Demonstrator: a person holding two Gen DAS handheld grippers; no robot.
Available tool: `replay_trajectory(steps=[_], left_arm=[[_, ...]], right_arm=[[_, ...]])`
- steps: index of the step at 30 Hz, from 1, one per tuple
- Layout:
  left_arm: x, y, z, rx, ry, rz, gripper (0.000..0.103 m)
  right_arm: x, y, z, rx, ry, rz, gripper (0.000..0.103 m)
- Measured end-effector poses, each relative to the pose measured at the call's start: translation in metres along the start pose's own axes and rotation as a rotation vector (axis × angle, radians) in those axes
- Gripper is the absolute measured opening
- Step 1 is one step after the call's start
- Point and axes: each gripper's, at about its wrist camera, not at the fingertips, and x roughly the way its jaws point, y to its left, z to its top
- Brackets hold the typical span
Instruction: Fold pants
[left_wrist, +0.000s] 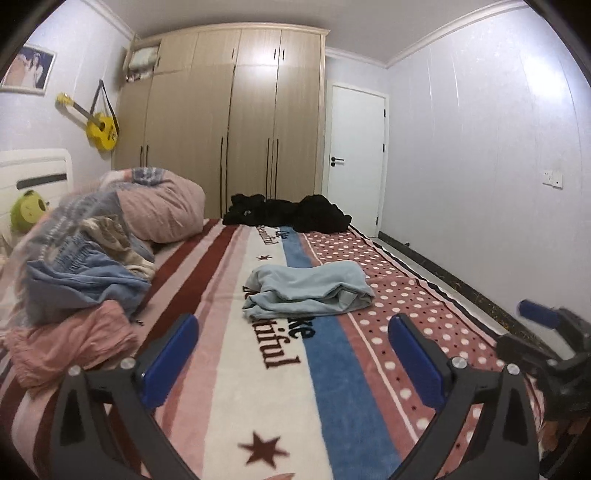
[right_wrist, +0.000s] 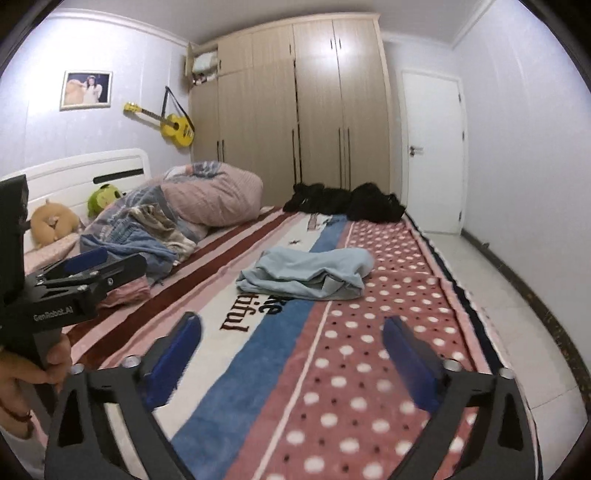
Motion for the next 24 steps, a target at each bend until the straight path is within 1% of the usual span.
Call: replay_trajectory(steps=[4, 9, 18, 24], left_arm=[[-0.022, 0.000, -0.007, -0.003, -0.021, 0.007, 0.102], [-0.032, -0.002, -0.009, 0.006, -0.032, 0.005, 0.102], [-0.039, -0.002, -0.011, -0.010, -0.044, 0.005, 0.102], [-0.041, -0.003, -0.011, -0.001, -0.048, 0.008, 0.102]], right_arm=[[-0.034, 0.011, -0.005, -0.012, -0.043, -0.038, 0.102], [-0.061, 0.017, -0.004, -0.007, -0.083, -0.036, 0.102], [-0.075, 0.026, 0.000, -0.026, -0.118, -0.056, 0.102], [-0.073, 0.027, -0.002, -0.026, -0.112, -0.055, 0.102]])
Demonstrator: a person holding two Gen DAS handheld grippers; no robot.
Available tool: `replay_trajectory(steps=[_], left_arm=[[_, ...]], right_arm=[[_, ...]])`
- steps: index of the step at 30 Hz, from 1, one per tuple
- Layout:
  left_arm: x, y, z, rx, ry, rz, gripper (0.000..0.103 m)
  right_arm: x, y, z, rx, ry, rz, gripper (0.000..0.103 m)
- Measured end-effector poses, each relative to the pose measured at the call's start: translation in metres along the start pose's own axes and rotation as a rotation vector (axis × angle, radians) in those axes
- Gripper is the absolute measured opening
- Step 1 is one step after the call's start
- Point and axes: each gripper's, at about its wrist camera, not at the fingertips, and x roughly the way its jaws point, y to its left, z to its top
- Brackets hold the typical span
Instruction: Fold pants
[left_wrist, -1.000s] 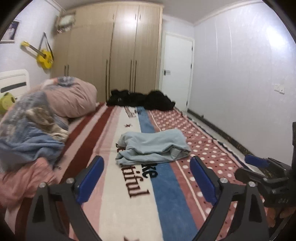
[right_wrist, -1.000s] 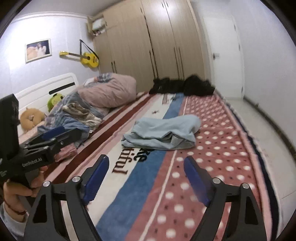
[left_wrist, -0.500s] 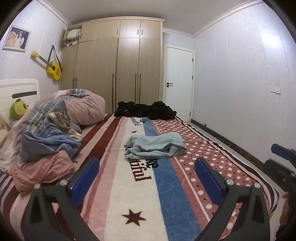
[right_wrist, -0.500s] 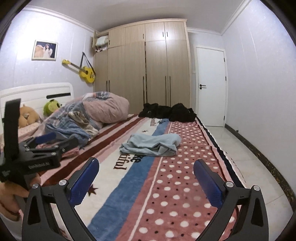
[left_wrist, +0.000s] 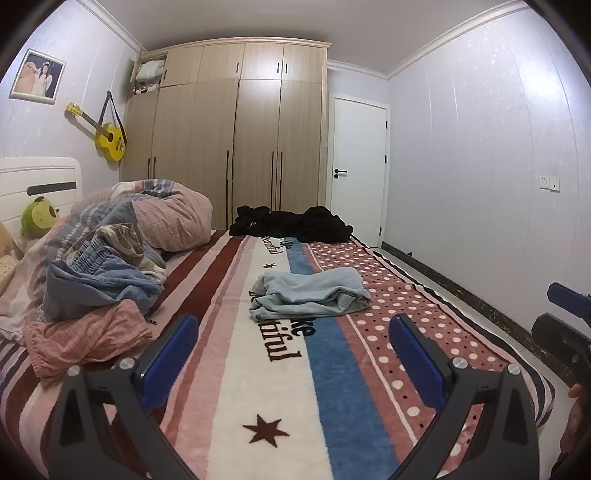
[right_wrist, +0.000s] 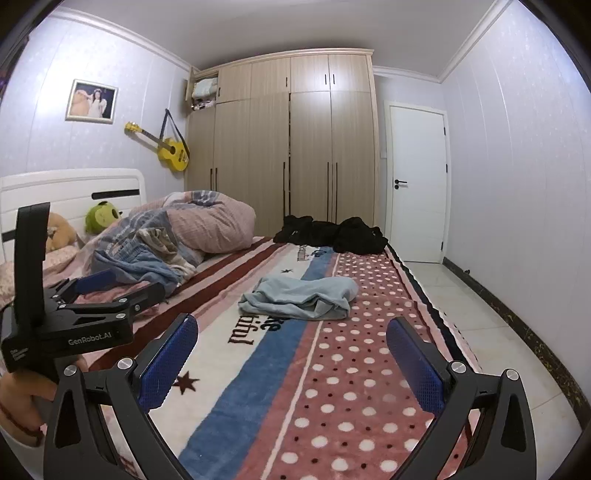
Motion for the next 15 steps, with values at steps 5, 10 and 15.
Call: replay_trajectory(steps=[5, 10, 15], left_arm=[[-0.0017, -0.0001, -0.0001, -0.003, -0.002, 0.004, 0.102], [-0.0035, 0.0000, -0.0002, -0.002, -0.005, 0.008, 0.102], [-0.0043, 0.0006, -0.0002, 0.001, -0.005, 0.016, 0.102]], right_arm=[[-0.0005, 0.0004, -0.0006, -0.002, 0.001, 0.000, 0.102], [-0.0020, 0.0003, -0.0012, -0.002, 0.001, -0.006, 0.102], [-0.0023, -0.0005, -0.0015, -0.001, 0.000, -0.007, 0.102]])
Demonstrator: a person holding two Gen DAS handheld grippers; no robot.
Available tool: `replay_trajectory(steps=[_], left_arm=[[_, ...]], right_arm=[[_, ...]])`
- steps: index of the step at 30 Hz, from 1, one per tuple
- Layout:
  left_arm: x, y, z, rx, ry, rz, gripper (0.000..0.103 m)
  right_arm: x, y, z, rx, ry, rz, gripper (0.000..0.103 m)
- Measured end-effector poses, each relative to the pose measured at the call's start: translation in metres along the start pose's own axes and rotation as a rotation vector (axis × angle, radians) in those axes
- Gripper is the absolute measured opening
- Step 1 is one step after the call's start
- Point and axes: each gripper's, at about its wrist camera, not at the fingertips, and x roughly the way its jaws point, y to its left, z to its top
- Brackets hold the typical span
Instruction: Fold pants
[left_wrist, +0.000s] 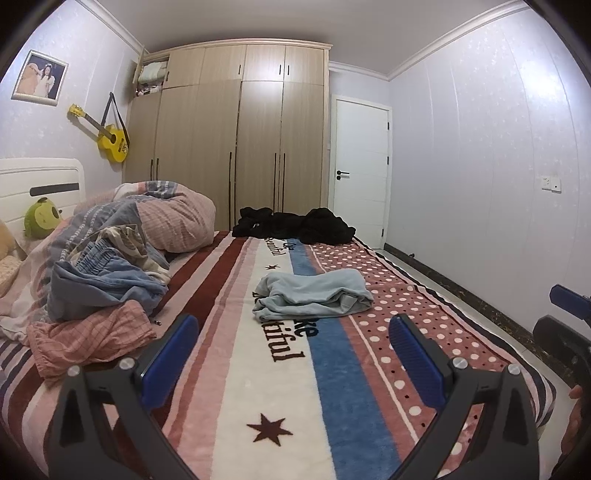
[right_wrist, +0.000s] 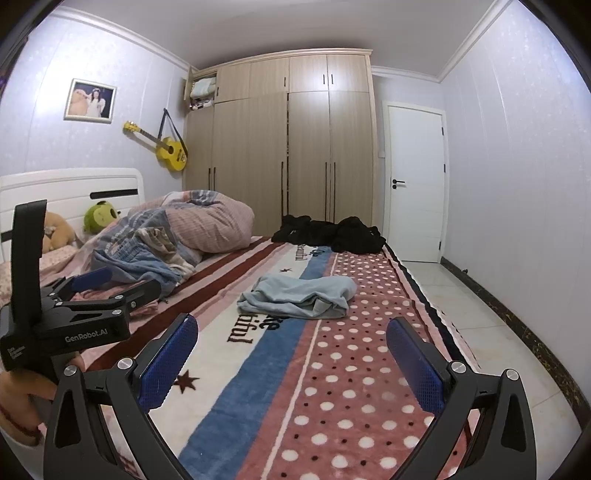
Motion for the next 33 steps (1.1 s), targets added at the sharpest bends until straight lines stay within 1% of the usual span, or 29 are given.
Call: replay_trajectory(steps=[6, 33], left_arm=[[-0.0011, 0.0020, 0.0001, -0.006, -0.001, -0.008, 0.102], [-0.0004, 0.0011, -0.0018, 0.009, -0.005, 0.022, 0.102]], right_arm=[[0.0001, 0.0000, -0.0002, 0.001, 0.001, 0.000, 0.102], [-0.0035, 0.0052, 0.0009, 0.008, -0.003, 0.011, 0.102]])
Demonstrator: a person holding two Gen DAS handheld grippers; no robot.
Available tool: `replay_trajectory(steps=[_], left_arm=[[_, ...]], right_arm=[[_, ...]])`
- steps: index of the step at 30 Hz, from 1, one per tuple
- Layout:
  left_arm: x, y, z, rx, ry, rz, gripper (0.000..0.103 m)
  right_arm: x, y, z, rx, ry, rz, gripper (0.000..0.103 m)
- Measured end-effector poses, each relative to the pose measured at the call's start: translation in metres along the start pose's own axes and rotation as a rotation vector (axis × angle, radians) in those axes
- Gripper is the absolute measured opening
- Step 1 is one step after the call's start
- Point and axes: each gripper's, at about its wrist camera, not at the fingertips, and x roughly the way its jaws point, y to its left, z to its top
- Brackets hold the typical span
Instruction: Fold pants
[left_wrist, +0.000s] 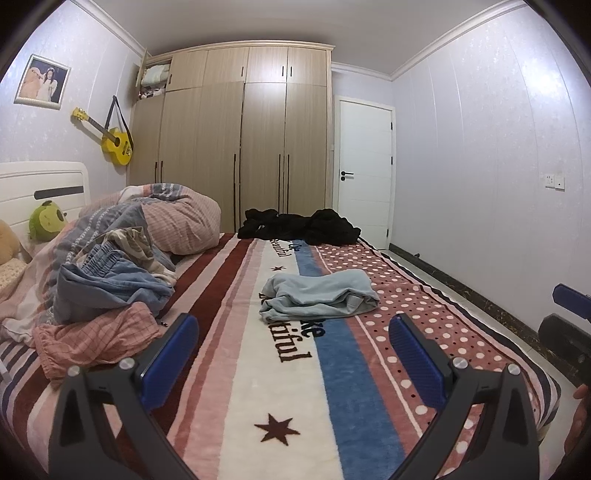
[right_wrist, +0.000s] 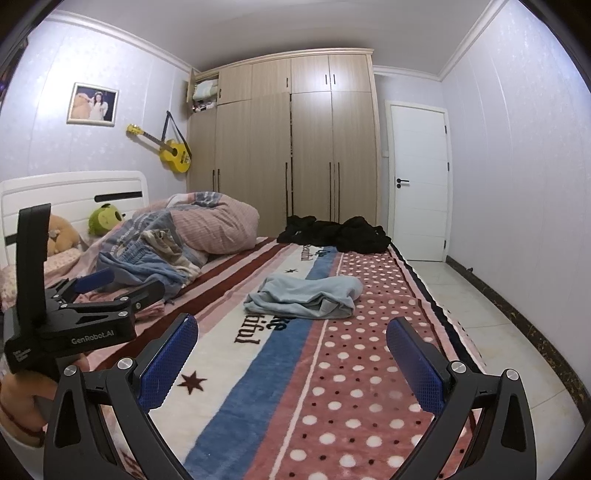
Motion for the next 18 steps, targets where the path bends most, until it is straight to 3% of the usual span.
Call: replay_trajectory(steps=[18], left_arm=[[0.0002, -0.0003, -0.0006, -0.004, 0.004, -0.003, 0.102]], right_arm=[[-0.0018, 0.0074, 0.0009, 0.001, 0.002, 0.006, 0.102]])
